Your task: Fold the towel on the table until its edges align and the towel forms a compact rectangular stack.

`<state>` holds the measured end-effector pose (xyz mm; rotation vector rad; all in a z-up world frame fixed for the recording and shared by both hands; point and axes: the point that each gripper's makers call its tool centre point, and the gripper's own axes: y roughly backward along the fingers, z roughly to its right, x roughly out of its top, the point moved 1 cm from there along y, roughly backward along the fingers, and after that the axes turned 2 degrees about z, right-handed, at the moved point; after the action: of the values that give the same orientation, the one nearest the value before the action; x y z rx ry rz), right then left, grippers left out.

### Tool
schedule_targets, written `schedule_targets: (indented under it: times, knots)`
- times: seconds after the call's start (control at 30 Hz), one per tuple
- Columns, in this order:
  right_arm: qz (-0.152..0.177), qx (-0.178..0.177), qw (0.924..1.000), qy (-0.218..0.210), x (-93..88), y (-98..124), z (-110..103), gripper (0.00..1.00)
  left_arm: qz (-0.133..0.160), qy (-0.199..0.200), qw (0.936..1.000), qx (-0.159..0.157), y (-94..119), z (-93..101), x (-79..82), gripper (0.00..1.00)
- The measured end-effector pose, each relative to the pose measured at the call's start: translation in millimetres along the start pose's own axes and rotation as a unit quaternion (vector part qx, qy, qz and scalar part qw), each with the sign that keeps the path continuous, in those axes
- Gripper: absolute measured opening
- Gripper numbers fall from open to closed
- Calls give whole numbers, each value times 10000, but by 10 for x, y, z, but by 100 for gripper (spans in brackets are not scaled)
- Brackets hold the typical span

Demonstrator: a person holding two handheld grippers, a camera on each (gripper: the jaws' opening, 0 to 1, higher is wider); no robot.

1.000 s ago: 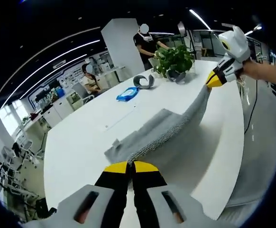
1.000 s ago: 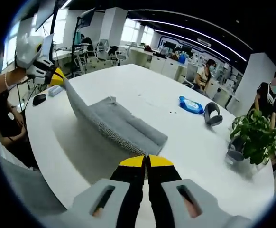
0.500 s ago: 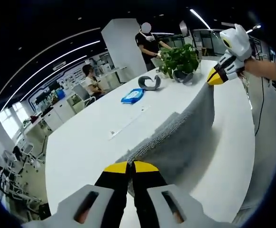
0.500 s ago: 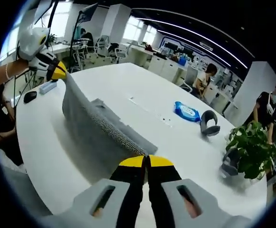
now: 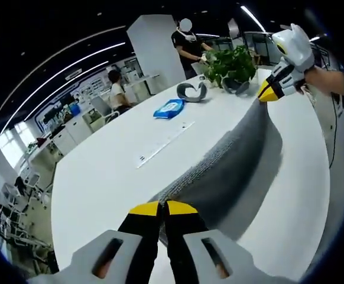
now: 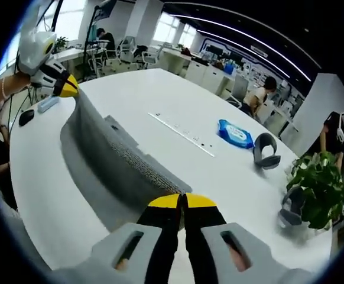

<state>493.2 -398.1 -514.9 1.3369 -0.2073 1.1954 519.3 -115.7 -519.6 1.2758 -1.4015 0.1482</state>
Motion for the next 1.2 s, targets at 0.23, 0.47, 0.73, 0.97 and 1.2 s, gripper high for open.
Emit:
schedule_targets:
  times: [0.23, 0.47, 0.73, 0.97, 1.2]
  knots:
    - [-25, -25, 10000, -36, -58, -241, 38, 0, -88, 220, 9997, 30, -221, -50, -52, 3]
    - [-37, -155, 9996, -252, -127, -467, 86, 0, -83, 336, 9993, 146, -412, -102, -59, 3]
    - [-236, -154, 9991, -317, -261, -765, 73, 0, -326, 215, 9990, 221, -682, -126, -205, 3]
    - [-546, 56, 9976, -413, -435, -963, 9, 0, -543, 427, 9975, 153, -901, -111, -380, 3]
    - [-1003, 447, 9930, -446, -627, -1115, -180, 0, -856, 502, 9950, -60, -1017, -48, -565, 3]
